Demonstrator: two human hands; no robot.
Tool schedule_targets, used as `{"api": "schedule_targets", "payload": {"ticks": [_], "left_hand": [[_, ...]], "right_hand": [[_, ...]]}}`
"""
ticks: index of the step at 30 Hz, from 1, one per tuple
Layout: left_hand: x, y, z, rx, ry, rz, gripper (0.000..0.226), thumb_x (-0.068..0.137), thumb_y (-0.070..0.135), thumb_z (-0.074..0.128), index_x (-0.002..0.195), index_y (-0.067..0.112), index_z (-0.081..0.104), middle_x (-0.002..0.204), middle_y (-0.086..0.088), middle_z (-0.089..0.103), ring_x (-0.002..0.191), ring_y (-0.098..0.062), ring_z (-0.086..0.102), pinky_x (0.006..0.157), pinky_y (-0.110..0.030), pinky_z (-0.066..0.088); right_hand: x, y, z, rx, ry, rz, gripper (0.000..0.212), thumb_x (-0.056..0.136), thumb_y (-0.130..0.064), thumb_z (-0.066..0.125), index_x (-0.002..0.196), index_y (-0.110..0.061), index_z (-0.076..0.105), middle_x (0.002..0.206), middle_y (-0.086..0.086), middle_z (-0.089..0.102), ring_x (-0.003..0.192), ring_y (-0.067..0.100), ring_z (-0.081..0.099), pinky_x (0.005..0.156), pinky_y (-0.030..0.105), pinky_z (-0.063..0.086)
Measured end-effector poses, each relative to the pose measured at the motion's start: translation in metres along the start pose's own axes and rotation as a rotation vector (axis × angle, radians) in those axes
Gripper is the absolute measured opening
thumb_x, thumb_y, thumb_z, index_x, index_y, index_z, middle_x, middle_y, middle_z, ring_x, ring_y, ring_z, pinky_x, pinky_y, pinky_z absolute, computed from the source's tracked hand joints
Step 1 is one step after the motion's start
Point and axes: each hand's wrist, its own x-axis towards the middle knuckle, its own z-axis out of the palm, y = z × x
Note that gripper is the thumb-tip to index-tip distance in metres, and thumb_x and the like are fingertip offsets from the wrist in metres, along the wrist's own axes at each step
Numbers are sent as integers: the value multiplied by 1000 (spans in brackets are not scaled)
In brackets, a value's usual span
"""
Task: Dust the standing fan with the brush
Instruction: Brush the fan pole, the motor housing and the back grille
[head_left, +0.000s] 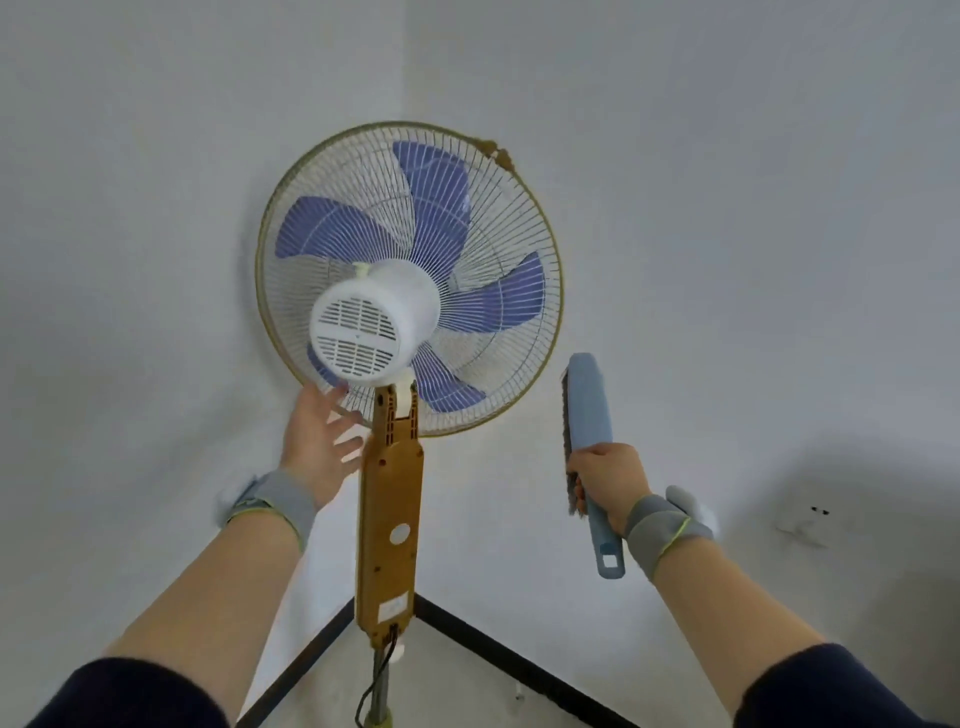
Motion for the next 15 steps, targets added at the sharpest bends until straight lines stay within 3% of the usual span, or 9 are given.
{"api": "schedule_targets", "payload": {"ticks": [3,6,8,10,12,14,15], "left_hand": [[-12,66,10,-46,20,19,48,93,61,34,112,27,63,123,-7,61,111,-30,55,92,-45,46],[-29,123,21,120,14,-3,37,91,52,42,80,22,61,82,-10,63,70,-26,61,63,-31,49],[-33,140,28,237,17,-17,32,94,44,44,75,21,55,64,-9,62,53,-24,61,49,-26,46],[-39,148,38,316,-15,-39,27,97,39,44,84,19,58,54,-4,66,45,-18,63,39,-22,48],[-37,163,44,401,-27,-76,38,87,51,55,107,19,60,78,-8,72,66,-24,70,57,-34,59],[-27,171,47,545,-57,-94,69,70,62,63,125,23,54,105,-14,69,89,-34,69,82,-54,56],[-20,172,47,648,-76,-65,78,67,64,65,131,22,50,112,-14,67,95,-35,67,88,-54,54]], "right_hand": [[-2,-60,-27,-62,9,-45,12,82,2,51,90,3,60,72,19,58,46,26,48,42,23,42],[-4,-129,-40,-66,15,-111,29,81,0,50,108,-12,48,92,26,61,52,27,53,44,25,44],[-9,-163,-39,-82,24,-166,39,81,-1,50,114,-21,38,97,26,61,54,27,55,43,26,45],[-16,-187,-37,-115,53,-243,48,83,-3,51,122,-23,33,96,23,63,54,26,56,45,28,47],[-21,-217,-31,-133,89,-328,53,84,-8,51,129,-23,29,95,21,64,55,26,58,48,30,49],[-26,-244,-24,-137,122,-417,58,84,-13,53,135,-21,27,95,19,65,60,30,62,54,36,55],[-28,-257,-20,-141,135,-470,61,84,-15,55,137,-20,26,95,18,65,63,32,64,57,41,57]]}}
